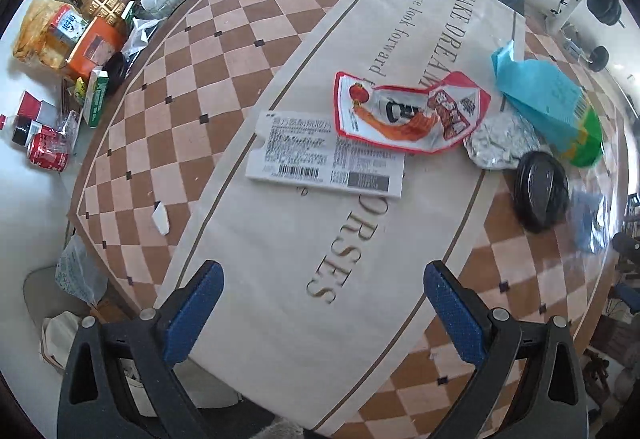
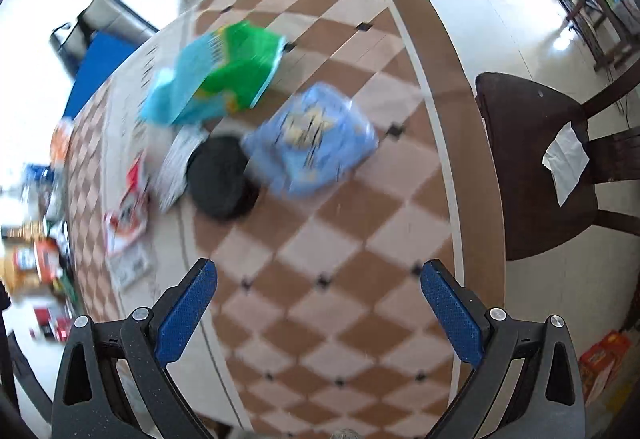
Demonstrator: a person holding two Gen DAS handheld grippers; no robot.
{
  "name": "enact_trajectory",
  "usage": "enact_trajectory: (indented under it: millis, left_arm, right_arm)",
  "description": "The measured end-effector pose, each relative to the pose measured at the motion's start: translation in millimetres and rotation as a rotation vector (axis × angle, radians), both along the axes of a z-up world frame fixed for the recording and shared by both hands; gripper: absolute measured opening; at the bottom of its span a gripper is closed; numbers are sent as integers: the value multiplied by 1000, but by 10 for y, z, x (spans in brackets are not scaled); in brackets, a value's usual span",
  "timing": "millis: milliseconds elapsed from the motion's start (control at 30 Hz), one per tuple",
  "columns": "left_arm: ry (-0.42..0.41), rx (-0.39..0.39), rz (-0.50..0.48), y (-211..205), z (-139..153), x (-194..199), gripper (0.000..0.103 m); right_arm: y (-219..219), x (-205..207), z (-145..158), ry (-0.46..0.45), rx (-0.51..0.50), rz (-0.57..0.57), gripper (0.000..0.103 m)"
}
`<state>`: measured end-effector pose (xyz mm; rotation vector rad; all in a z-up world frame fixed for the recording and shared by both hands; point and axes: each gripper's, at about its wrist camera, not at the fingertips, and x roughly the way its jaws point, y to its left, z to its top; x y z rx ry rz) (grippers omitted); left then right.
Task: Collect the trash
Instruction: 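Grasp the red snack wrapper with the left tool while the right tool grasps the blue wipe pack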
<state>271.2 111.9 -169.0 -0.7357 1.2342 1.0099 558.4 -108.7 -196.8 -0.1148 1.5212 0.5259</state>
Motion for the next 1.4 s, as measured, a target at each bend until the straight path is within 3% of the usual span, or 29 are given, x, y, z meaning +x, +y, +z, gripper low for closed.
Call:
enact_trajectory:
  millis: [200,267,333,400,467,533,600,633,667,700,733,767,833,967,1400]
  left_arm:
    - [-77,-90,110,656,-273,204,102]
    - [-96,-126,125,826,-397,297,101]
    - [-103,-154,130,959,-519,372,101]
    - [-104,-174,118,1052,-632,457,101]
    - [-88,-185,91,1102,-738,553,87]
    - [-95,-171,74,1116,-769,609,84]
    - [-95,-159,53,1134,-741,671,77]
    - [-102,-151,42,1128,-709,702,65]
    - [-99,-145,35,1122,-683,729,51]
    - [-108,-145,21,1115,-658,758,44]
    - [-113,-146,4,1103,-631,788,30]
    - [-67,-115,-8,1099,-601,811,0]
    - [-84,-123,-21,1080,-586,830,0]
    - [-71,-56,-29,990,-477,769,0]
    - [-139,176,-66,398,477,499,0]
  right_arm:
    - [531,419,-431,-19,-59,74,102]
    - [660,432,-521,-23,-74,104,96]
    - [758,432,-597,-21,-91,121,80]
    - [830,418,-645,-26,-96,129,75]
    - [882,405,-646,-45,-93,137,69]
    - [934,400,-634,-54,-81,153,55]
    - [998,379,-625,-51,-75,168,47]
    - [1014,384,-622,-47,-66,170,43]
    - [1052,391,-620,-42,-60,172,31]
    - [1069,395,-625,-34,-54,174,23]
    - [1079,396,-628,-28,-48,172,19]
    - [1087,394,-626,-25,-41,171,18]
    - [1081,380,-616,-27,-33,170,17]
    - [995,369,-539,-34,-13,170,15]
    - [696,189,-15,-108,70,188,14]
